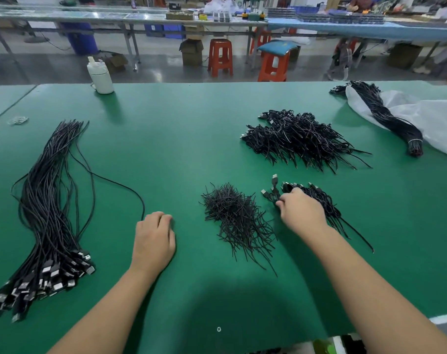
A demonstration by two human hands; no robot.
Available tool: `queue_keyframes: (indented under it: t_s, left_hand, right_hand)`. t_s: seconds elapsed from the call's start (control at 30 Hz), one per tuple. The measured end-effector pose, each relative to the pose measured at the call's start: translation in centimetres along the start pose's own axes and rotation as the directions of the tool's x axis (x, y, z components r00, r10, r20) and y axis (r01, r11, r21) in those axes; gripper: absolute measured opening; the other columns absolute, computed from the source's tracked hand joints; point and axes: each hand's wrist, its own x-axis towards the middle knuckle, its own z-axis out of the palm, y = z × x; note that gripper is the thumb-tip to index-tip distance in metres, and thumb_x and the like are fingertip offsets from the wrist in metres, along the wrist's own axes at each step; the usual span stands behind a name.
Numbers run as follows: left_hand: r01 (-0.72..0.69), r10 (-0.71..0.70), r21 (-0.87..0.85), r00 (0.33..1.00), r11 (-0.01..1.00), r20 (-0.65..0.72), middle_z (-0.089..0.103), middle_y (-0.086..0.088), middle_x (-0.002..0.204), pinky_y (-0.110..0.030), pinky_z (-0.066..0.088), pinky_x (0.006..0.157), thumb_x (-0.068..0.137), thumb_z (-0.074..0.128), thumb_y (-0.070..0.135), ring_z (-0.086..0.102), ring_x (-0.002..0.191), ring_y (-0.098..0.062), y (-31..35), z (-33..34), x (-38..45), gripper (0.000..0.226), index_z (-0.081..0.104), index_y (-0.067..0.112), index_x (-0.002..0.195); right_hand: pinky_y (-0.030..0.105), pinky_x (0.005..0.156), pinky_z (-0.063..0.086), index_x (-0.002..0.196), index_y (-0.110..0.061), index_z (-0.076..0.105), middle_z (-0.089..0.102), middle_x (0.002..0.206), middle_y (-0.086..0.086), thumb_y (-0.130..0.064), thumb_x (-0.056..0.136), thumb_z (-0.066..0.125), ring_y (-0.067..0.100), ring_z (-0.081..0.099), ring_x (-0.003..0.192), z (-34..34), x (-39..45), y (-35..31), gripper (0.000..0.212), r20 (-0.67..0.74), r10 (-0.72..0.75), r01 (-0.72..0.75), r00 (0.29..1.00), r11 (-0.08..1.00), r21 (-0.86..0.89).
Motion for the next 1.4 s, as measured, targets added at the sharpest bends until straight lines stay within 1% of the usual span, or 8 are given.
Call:
queue_keyframes:
  t_s: [0.1,0.23,0.47,0.6,0.73,0.93,1.07,1.4]
  left_hand:
    - [-0.007,0.007,0.012,1.0,1.0,0.003,0.061,-0.007,0.094,-0.041,0.043,0.074,0.081,0.044,0.018,0.056,0.089,-0.029,0.0,0.6,0.1,0.027,0.066,0.006,0.09]
    - [0.03,-0.031,-0.027,0.998,0.999,-0.048,0.058,-0.006,0.088,-0.04,0.043,0.072,0.078,0.05,0.014,0.054,0.082,-0.027,-0.4,1.2,0.0,0.018,0.066,0.007,0.082]
    - [0.019,-0.022,-0.036,0.996,0.999,-0.084,0.058,-0.005,0.084,-0.037,0.044,0.07,0.077,0.052,0.012,0.052,0.077,-0.025,-0.4,1.6,0.1,0.015,0.065,0.007,0.079]
    - [0.025,-0.028,-0.039,0.996,0.999,-0.085,0.059,-0.005,0.085,-0.039,0.046,0.07,0.076,0.051,0.012,0.053,0.077,-0.026,-0.4,1.5,0.1,0.016,0.066,0.007,0.079]
    - [0.047,-0.047,-0.001,0.995,0.999,-0.091,0.058,-0.005,0.089,-0.04,0.042,0.075,0.076,0.054,0.012,0.053,0.084,-0.027,-0.5,1.6,0.0,0.013,0.066,0.008,0.08]
    - [0.252,-0.246,0.071,0.965,0.965,-0.089,0.057,-0.016,0.112,-0.048,0.033,0.091,0.074,0.069,0.008,0.049,0.11,-0.035,-0.3,1.2,-0.1,0.02,0.068,0.005,0.093]
    - [0.401,-0.4,0.014,0.914,0.916,-0.069,0.053,-0.022,0.12,-0.05,0.036,0.094,0.079,0.065,0.01,0.046,0.114,-0.039,-0.4,1.0,0.1,0.024,0.065,0.001,0.101]
    - [0.466,-0.468,-0.11,0.884,0.878,0.01,0.059,-0.013,0.105,-0.039,0.045,0.079,0.086,0.053,0.004,0.05,0.082,-0.031,-0.1,0.5,0.5,0.024,0.066,0.009,0.106]
  right_hand:
    - [0.029,0.058,0.039,0.083,-0.016,0.059,0.057,0.098,0.002,-0.037,0.103,0.047,0.02,0.05,0.062,0.5,2.0,1.3,0.032,0.031,0.023,-0.018,0.999,0.991,-0.135]
    - [0.028,0.05,0.034,0.061,-0.016,0.04,0.043,0.071,-0.001,-0.038,0.101,0.052,0.017,0.043,0.052,1.6,3.7,1.9,0.048,0.015,0.018,-0.015,1.0,0.983,-0.183]
    - [0.036,0.077,0.042,0.097,-0.018,0.063,0.069,0.088,0.0,-0.044,0.094,0.062,0.024,0.058,0.09,2.7,3.4,2.1,0.027,-0.205,-0.04,0.003,0.978,0.984,-0.176]
    - [0.034,0.073,0.045,0.099,-0.013,0.07,0.069,0.086,0.002,-0.027,0.096,0.058,0.021,0.057,0.08,3.0,1.9,0.9,0.018,-0.395,-0.044,0.081,0.918,0.994,0.078]
    - [0.024,0.068,0.048,0.102,-0.011,0.07,0.067,0.087,0.0,-0.016,0.097,0.057,0.014,0.058,0.079,4.6,-1.2,-2.2,0.015,-0.41,-0.032,0.207,0.912,0.897,0.39]
    - [0.033,0.086,0.047,0.108,-0.011,0.067,0.065,0.099,-0.001,-0.019,0.101,0.049,0.016,0.053,0.094,8.2,-3.7,-2.7,0.021,-0.354,0.018,0.164,0.935,0.863,0.477]
    - [0.028,0.084,0.041,0.109,-0.015,0.065,0.059,0.099,-0.01,-0.021,0.102,0.044,0.007,0.046,0.097,9.2,-3.9,-2.1,0.022,-0.324,0.109,0.114,0.94,0.794,0.598]
    - [0.027,0.084,0.035,0.108,-0.022,0.062,0.056,0.1,-0.015,-0.037,0.1,0.04,0.006,0.045,0.101,10.0,-3.5,-1.8,0.027,-0.27,0.091,0.112,0.959,0.751,0.651]
